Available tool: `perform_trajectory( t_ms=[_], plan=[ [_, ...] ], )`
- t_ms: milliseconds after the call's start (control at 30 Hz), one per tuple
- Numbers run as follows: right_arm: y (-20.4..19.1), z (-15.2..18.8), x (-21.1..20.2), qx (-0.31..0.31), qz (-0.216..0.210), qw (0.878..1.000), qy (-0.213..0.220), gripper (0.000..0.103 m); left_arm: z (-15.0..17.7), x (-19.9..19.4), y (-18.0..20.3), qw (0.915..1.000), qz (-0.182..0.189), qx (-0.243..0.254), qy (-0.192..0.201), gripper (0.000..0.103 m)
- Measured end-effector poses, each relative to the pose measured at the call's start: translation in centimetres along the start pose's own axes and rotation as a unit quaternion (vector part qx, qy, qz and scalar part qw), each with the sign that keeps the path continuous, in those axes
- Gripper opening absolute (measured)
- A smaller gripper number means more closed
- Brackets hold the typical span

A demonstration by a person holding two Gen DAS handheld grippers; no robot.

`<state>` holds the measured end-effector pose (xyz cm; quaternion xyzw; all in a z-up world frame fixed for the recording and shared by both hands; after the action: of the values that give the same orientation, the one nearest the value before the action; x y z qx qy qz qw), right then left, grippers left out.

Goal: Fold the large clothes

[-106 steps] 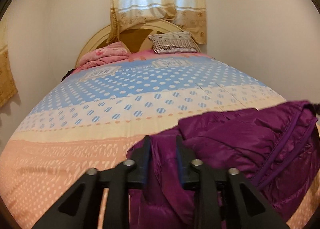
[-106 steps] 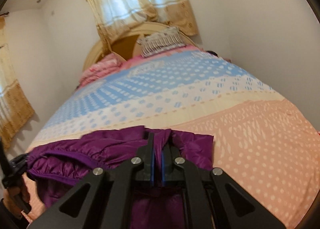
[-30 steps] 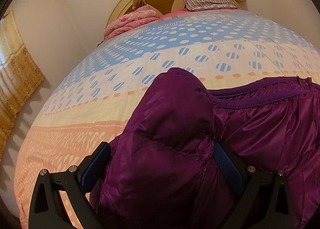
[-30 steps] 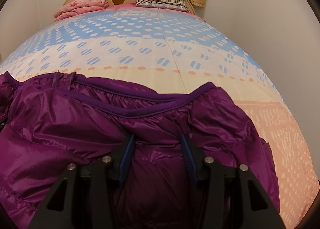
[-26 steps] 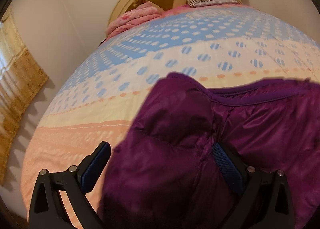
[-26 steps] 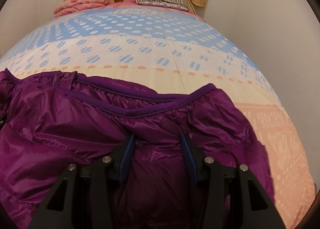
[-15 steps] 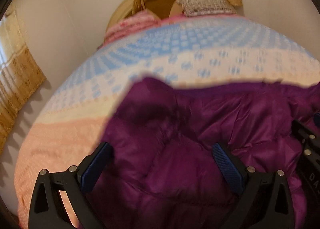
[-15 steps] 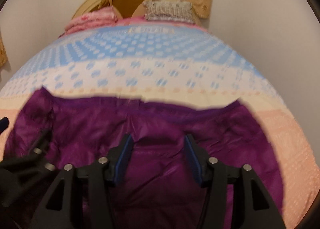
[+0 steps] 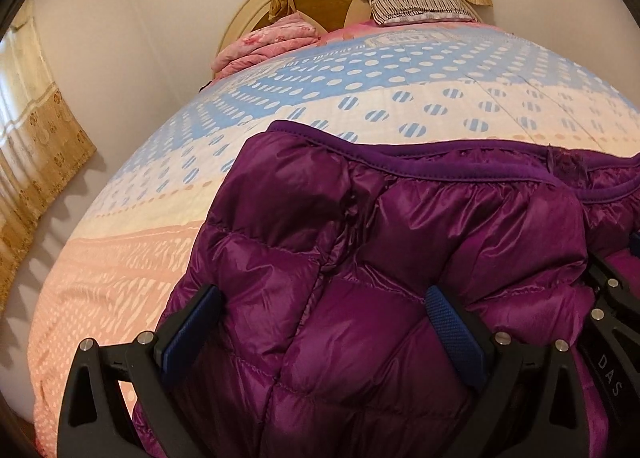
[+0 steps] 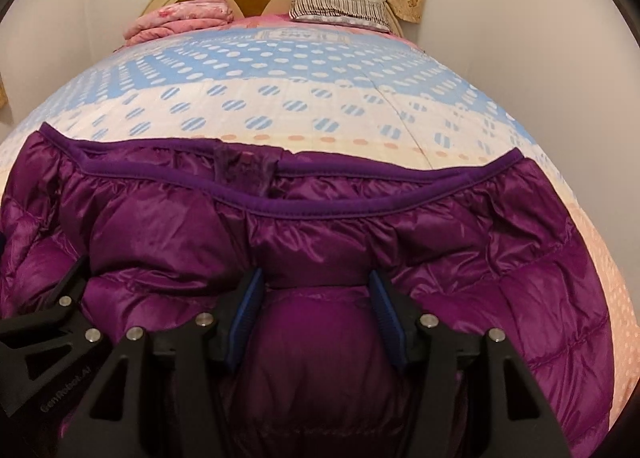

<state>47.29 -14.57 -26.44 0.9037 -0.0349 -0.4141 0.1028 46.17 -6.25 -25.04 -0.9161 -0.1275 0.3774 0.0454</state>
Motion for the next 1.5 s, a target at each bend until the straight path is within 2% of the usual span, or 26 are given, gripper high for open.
perform_trajectory(
  t_ms=[167, 300, 400, 467, 533, 600, 733, 933, 1033, 1133, 1167, 1200, 1267, 1300, 1367, 1433, 1500],
  plan=[
    [0.0, 0.0, 0.1, -0.002, 0.001, 1.000, -0.002, 0.059, 0.0, 0.1, 0.1, 1.0000, -0.001, 0.001, -0.003, 0.102],
    [0.4, -0.2, -0.1, 0.004, -0.014, 1.000, -0.004, 0.059, -0.5, -0.5, -0.7, 0.9995, 0.027, -0.002, -0.014, 0.102],
    [0.7, 0.0, -2.4, 0.006, -0.034, 0.999, 0.012, 0.059, -0.4, -3.7, -3.6, 0.9987, 0.027, -0.023, 0.036, 0.102],
    [0.3, 0.4, -4.6, -0.002, -0.039, 0.999, 0.032, 0.065, 0.2, -4.6, -4.8, 0.9978, 0.032, -0.032, 0.048, 0.102],
    [-0.3, 1.3, -5.4, -0.005, -0.037, 0.999, 0.036, 0.067, 1.3, -3.9, -4.9, 0.9986, 0.029, -0.031, 0.032, 0.102],
    [-1.2, 2.3, -4.4, -0.017, -0.024, 0.999, 0.020, 0.067, 2.5, -2.3, -4.4, 0.9994, 0.019, -0.025, 0.013, 0.102],
    [-2.0, 3.0, -3.5, -0.033, 0.003, 0.999, 0.033, 0.068, 2.6, -1.9, -4.2, 0.9992, 0.019, -0.033, 0.011, 0.102],
    [-1.8, 2.9, -2.7, -0.037, 0.000, 0.999, 0.028, 0.070, 2.7, -2.1, -4.2, 0.9992, 0.022, -0.032, 0.011, 0.102],
    [-1.5, 2.9, -2.8, -0.031, -0.009, 0.999, 0.027, 0.070, 2.6, -3.6, -5.9, 0.9988, 0.024, -0.039, 0.018, 0.102],
    [-0.5, 3.1, -4.4, -0.021, -0.030, 0.999, 0.025, 0.071, 3.6, -7.2, -9.3, 0.9968, 0.003, -0.046, 0.065, 0.102],
    [-0.2, 3.5, -5.4, -0.019, -0.032, 0.999, 0.031, 0.072, 4.2, -8.2, -10.8, 0.9959, -0.001, -0.054, 0.072, 0.102],
    [0.1, 4.1, -6.9, -0.013, -0.032, 0.998, 0.045, 0.080, 4.8, -8.6, -11.9, 0.9954, -0.008, -0.062, 0.073, 0.102],
    [0.7, 5.4, -9.6, -0.008, -0.026, 0.997, 0.073, 0.090, 6.4, -8.7, -14.5, 0.9945, -0.019, -0.087, 0.055, 0.102],
    [0.7, 6.3, -10.7, -0.012, -0.018, 0.996, 0.082, 0.092, 7.2, -8.6, -15.7, 0.9933, -0.020, -0.105, 0.044, 0.102],
    [0.6, 8.0, -11.7, -0.020, -0.013, 0.996, 0.082, 0.092, 8.9, -8.0, -17.7, 0.9889, -0.015, -0.147, 0.014, 0.102],
    [0.5, 9.3, -11.4, -0.025, -0.008, 0.997, 0.072, 0.092, 10.2, -7.6, -18.3, 0.9832, 0.010, -0.182, -0.007, 0.102],
    [0.2, 10.3, -10.6, -0.029, -0.006, 0.997, 0.065, 0.092, 10.4, -7.7, -17.8, 0.9821, 0.026, -0.186, -0.010, 0.102]
  ],
)
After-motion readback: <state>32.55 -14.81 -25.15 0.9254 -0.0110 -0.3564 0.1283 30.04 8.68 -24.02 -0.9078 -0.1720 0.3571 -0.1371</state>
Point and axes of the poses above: each gripper's, at about its wrist camera, not at the fingertips, and x roughly the way its jaws point, y to its right, z to its underside, the point moved 3 cm from there along x, roughly the way its jaws point, and after that the axes turned 9 degrees about -x, right-handed, at the moved point
